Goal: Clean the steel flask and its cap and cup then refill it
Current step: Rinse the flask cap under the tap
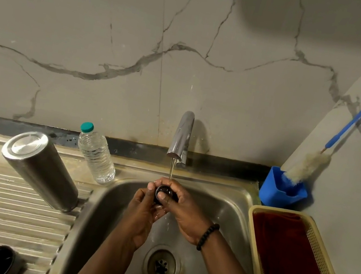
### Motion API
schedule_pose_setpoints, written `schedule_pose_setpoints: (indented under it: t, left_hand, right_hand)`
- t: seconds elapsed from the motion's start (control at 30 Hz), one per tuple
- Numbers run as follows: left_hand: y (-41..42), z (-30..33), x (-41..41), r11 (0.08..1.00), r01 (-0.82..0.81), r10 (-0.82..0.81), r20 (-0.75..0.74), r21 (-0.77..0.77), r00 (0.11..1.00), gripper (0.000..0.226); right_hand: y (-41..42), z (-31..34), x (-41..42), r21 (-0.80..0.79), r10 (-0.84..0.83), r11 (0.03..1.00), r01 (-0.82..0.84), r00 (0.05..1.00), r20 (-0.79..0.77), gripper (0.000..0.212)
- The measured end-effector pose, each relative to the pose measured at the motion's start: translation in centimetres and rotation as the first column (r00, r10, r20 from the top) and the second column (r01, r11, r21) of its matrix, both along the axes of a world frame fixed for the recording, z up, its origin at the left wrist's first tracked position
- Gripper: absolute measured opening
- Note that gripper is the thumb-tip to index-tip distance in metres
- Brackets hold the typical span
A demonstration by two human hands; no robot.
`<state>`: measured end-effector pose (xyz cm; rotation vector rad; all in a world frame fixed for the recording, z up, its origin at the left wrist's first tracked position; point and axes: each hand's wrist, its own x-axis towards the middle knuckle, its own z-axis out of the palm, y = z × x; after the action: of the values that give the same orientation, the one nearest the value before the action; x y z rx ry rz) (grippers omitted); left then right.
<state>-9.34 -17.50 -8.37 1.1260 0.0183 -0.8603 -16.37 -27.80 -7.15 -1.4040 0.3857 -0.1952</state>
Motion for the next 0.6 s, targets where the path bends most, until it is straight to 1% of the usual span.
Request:
schedule_pose_setpoints:
  t: [0.07,0.1,0.17,0.2,0.27,0.3,0.33,0.4,0.5,0.57,0.6]
  left_hand:
    - [0.1,-0.1,0.1,1.000,0.000,0.000,-0.011,0.008,1.000,0.044]
    - [0.0,-0.1,0.1,1.000,-0.001,0.001,-0.023,0.012,1.000,0.043]
    - [-0.1,-0.1,0.2,1.000,-0.001,0.001,-0.048,0.019,0.999,0.047]
    - [-0.2,0.0,0.2,1.000,0.001,0.000,-0.064,0.018,0.998,0.049]
    - [-0.5,0.2,0.0,1.000,0.000,0.001,-0.095,0.009,0.995,0.048]
    - [-0.6,0.5,-0.2,1.000,0.006,-0.006,-0.108,-0.001,0.994,0.046]
    - [-0.7,0.8,-0.2,1.000,0.014,-0.015,-0.119,-0.012,0.993,0.043]
    - [-0.8,1.1,-0.4,0.999,0.016,-0.021,-0.147,-0.035,0.989,0.041]
    - [-0.9,1.3,-0.3,0.999,-0.015,0.005,-0.214,-0.043,0.977,0.040]
    - [-1.0,1.3,-0.3,0.999,-0.036,0.025,-0.255,-0.040,0.967,0.040]
    - [-1.0,1.3,-0.3,0.999,-0.033,0.023,-0.262,-0.036,0.965,0.039]
  right_hand:
    - [-0.1,0.1,0.0,0.038,0.036,0.999,-0.037,0.999,0.011,0.044]
    - [-0.1,0.1,0.1,0.042,0.037,0.998,-0.037,0.999,0.008,0.047]
    - [0.4,-0.1,0.6,-0.015,-0.015,1.000,0.015,1.000,-0.014,0.036]
    - [0.6,-0.2,0.9,-0.047,-0.087,0.995,0.085,0.996,-0.028,0.030]
    - [0.7,-0.3,1.6,-0.096,-0.282,0.956,0.276,0.957,-0.061,0.026]
    - [0.6,-0.4,1.9,-0.149,-0.373,0.921,0.359,0.925,-0.077,0.023]
    - [0.3,-0.4,2.1,-0.236,-0.447,0.877,0.419,0.891,-0.081,0.018]
    - [-0.7,-0.4,2.4,-0.401,-0.525,0.791,0.462,0.850,-0.055,0.012]
    - [-2.7,0.6,3.4,-0.556,-0.518,0.709,0.433,0.855,0.004,0.019]
    - [-3.9,1.6,4.3,-0.713,-0.483,0.593,0.374,0.874,0.057,0.027]
    - [-4.4,2.1,4.8,-0.789,-0.423,0.531,0.309,0.904,0.069,0.029]
